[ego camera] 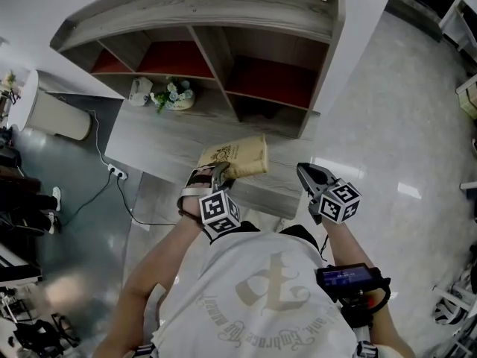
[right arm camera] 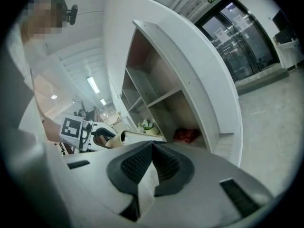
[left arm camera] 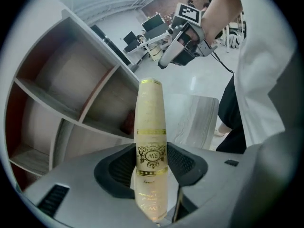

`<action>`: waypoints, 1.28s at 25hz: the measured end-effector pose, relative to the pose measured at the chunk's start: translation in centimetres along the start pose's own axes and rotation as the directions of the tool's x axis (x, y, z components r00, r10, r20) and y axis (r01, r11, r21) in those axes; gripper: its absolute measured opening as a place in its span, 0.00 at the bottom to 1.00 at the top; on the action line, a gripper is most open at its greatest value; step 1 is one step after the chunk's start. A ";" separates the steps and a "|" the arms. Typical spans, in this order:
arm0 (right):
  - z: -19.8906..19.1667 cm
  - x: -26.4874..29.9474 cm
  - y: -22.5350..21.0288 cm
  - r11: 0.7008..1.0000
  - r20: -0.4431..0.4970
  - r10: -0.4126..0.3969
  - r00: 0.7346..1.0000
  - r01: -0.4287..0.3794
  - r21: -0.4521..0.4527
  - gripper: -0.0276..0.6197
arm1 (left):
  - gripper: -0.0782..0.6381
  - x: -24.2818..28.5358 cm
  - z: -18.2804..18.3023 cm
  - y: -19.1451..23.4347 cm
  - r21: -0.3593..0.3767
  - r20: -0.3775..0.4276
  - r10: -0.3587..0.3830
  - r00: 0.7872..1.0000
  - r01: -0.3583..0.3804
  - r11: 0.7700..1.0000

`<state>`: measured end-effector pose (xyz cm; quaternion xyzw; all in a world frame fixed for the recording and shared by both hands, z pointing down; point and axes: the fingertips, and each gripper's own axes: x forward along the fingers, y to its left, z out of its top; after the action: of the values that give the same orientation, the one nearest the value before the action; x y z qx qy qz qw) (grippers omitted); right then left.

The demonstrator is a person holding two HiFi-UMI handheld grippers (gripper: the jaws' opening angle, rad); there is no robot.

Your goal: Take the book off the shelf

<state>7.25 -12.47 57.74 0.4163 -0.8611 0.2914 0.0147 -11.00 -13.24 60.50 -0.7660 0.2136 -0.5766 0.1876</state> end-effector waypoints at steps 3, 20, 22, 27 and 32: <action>-0.3 0.1 -0.1 1.000 -0.001 0.000 1.000 0.000 0.007 0.05 | 0.40 0.7 -0.5 -1.1 -0.112 0.006 -0.106 0.994 0.106 0.988; -0.7 -0.9 -2.1 0.998 0.022 -0.051 0.998 0.050 0.049 0.05 | 0.41 4.5 1.8 -1.2 -0.509 0.122 -0.499 0.858 0.486 0.710; -0.7 -1.1 -2.5 0.997 0.027 -0.062 0.998 0.061 0.055 0.05 | 0.41 5.2 2.2 -1.0 -0.503 0.108 -0.511 0.853 0.491 0.712; -0.6 -1.5 -3.2 0.994 0.032 -0.087 0.996 0.085 0.063 0.05 | 0.41 6.5 2.8 -0.8 -0.486 0.073 -0.547 0.834 0.509 0.711; -0.5 -1.9 -3.8 0.992 0.035 -0.108 0.994 0.106 0.070 0.05 | 0.41 7.8 3.0 -1.0 -0.474 0.060 -0.566 0.822 0.522 0.709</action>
<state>11.13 -12.75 59.51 0.4677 -0.8273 0.3111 -0.0004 -6.10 -16.52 66.51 -0.7897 0.1197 -0.5702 -0.1921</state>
